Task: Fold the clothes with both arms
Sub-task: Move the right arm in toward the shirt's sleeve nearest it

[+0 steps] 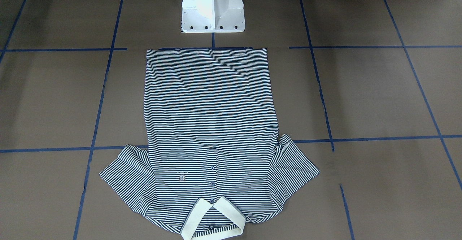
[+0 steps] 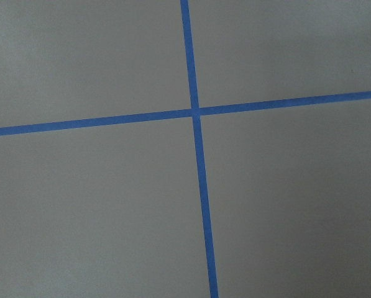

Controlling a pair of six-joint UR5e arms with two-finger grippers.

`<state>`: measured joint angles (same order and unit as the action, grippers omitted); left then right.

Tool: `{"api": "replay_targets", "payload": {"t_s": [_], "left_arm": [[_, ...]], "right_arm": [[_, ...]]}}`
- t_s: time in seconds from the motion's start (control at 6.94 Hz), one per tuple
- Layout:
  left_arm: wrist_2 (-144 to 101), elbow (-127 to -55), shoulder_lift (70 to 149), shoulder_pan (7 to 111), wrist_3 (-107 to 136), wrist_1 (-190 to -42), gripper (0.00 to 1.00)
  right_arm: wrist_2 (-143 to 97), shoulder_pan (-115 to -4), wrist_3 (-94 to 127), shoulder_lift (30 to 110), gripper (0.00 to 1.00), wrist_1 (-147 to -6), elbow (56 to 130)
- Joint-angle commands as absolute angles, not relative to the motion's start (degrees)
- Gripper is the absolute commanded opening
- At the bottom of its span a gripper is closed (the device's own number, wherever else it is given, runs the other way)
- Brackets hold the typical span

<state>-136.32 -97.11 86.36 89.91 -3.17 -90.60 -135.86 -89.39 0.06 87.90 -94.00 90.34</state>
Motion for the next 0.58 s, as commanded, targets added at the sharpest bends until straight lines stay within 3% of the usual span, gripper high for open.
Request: {"api": "replay_targets", "payload": {"t_s": [0.0, 0.43], "left_arm": [[-136.32, -97.21, 86.48, 89.91, -3.25, -90.79, 1.00], [-136.05, -97.82, 93.65, 89.74, -3.25, -90.88, 1.00]], "right_arm": [[-135.70, -89.38, 0.35, 87.72, 1.00, -92.56, 90.96], [-136.05, -84.68, 8.12, 86.14, 1.00, -73.80, 91.31]]}}
